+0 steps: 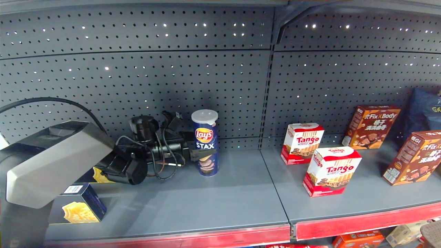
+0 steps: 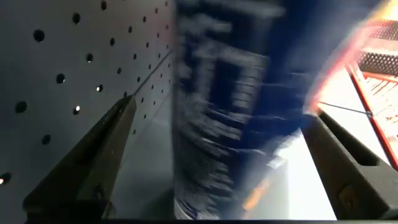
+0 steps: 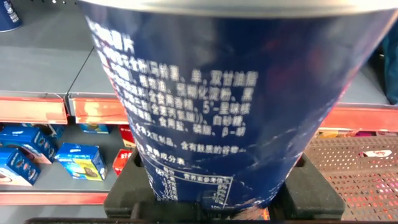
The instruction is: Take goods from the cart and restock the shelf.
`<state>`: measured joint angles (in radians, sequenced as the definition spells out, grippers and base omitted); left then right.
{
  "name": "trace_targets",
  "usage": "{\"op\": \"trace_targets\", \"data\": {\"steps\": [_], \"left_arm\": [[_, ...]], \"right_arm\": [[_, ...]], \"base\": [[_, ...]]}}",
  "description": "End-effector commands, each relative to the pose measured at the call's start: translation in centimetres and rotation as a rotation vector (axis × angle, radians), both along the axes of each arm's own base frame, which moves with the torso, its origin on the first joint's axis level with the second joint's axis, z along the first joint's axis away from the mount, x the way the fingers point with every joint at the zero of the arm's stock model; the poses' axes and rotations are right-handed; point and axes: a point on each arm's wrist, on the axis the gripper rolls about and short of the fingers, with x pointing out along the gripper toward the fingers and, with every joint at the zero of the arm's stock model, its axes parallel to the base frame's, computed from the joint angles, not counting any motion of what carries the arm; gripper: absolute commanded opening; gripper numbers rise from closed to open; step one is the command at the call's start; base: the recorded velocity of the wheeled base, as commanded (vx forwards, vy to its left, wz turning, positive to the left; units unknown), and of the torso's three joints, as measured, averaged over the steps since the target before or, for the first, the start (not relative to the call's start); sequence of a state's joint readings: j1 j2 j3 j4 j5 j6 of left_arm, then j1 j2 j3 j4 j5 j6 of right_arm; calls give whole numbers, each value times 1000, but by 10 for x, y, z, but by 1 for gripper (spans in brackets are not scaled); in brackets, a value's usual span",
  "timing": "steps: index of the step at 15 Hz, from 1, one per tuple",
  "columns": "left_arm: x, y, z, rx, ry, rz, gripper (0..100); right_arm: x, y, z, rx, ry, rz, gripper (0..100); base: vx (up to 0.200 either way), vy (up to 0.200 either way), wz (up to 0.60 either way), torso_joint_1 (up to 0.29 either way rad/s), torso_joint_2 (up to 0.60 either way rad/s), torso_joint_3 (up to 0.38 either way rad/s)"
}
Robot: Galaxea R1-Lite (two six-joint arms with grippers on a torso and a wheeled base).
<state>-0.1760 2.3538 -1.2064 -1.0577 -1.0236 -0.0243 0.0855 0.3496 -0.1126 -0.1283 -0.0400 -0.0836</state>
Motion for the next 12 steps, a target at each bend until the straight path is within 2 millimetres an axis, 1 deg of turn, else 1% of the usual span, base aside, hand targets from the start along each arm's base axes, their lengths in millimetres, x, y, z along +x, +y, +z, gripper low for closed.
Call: {"op": "trace_targets", "data": {"steps": [1,2,3,7,8,9,12], "left_arm": [[4,-4,-6,0,8,-8,100],[4,-4,-6,0,8,-8,0],[7,-6,-9,-1,7,-7,0],[2,-13,-6,-2,-2,-26,0],[-6,-12,6,-1,-20,-26,0],[-10,-12,8,0,-14,-26,0],[-57,-5,26,-1,-29,-5,0]], "right_arm": [[0,0,-1,-1,2,1,0],[0,0,-1,-1,2,1,0],[0,0,-2,-1,6,1,0],[0,0,-6,-2,23,5,0],[0,0,-6,-2,23,5,0],[0,0,-6,-2,23,4,0],[0,0,-6,-3,22,1,0]], "base": [[0,0,0,0,0,0],[0,0,0,0,0,0],[0,0,0,0,0,0],[0,0,0,0,0,0],[0,0,0,0,0,0],[0,0,0,0,0,0],[0,0,0,0,0,0]]}}
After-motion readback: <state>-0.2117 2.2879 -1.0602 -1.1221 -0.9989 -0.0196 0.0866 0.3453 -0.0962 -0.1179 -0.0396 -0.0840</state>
